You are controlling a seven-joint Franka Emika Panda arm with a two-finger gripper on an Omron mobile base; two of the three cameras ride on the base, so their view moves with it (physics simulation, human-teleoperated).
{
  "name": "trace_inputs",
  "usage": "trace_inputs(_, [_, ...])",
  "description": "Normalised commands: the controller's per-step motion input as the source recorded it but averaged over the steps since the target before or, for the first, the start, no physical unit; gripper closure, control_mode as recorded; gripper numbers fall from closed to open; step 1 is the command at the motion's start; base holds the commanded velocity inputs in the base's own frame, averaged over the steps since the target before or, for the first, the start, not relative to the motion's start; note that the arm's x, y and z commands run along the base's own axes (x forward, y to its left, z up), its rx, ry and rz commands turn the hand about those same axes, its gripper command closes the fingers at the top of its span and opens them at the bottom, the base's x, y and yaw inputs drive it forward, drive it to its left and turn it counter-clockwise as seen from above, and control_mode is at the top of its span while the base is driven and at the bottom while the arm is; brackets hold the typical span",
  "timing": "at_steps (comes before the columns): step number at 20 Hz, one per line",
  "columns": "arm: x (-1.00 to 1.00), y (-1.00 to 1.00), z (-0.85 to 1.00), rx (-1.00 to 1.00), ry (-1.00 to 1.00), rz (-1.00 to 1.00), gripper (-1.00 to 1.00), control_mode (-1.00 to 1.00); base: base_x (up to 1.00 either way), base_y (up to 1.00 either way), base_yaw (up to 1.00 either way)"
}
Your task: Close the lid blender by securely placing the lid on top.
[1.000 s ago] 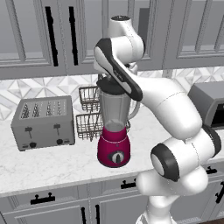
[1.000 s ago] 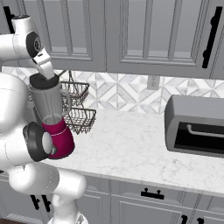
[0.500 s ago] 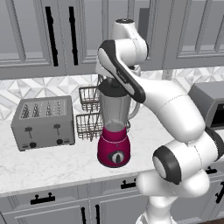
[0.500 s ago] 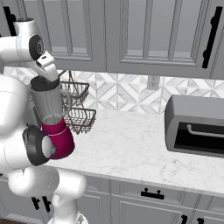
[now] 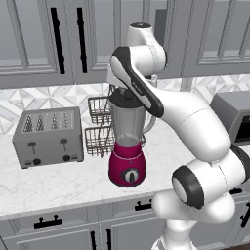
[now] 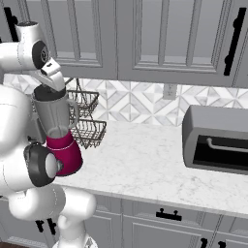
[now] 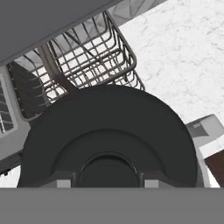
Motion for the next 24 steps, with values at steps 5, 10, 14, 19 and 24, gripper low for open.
trace_inputs(5, [0.2, 0.0, 0.11, 0.0, 0.02, 0.0, 1.0, -1.0, 0.0, 0.0, 0.0])
trace_inputs(10, [0.01, 0.0, 0.2, 0.0, 0.07, 0.0, 1.0, -1.0, 0.0, 0.0, 0.0])
trace_inputs(14, [-0.12, 0.0, 0.01, 0.0, 0.09, 0.0, 1.0, -1.0, 0.0, 0.0, 0.0])
trace_inputs(19, [-0.28, 0.0, 0.0, 0.0, 0.11, 0.0, 1.0, -1.0, 0.0, 0.0, 0.0])
trace_inputs(24, [-0.24, 0.0, -0.01, 0.0, 0.08, 0.0, 1.0, -1.0, 0.0, 0.0, 0.0])
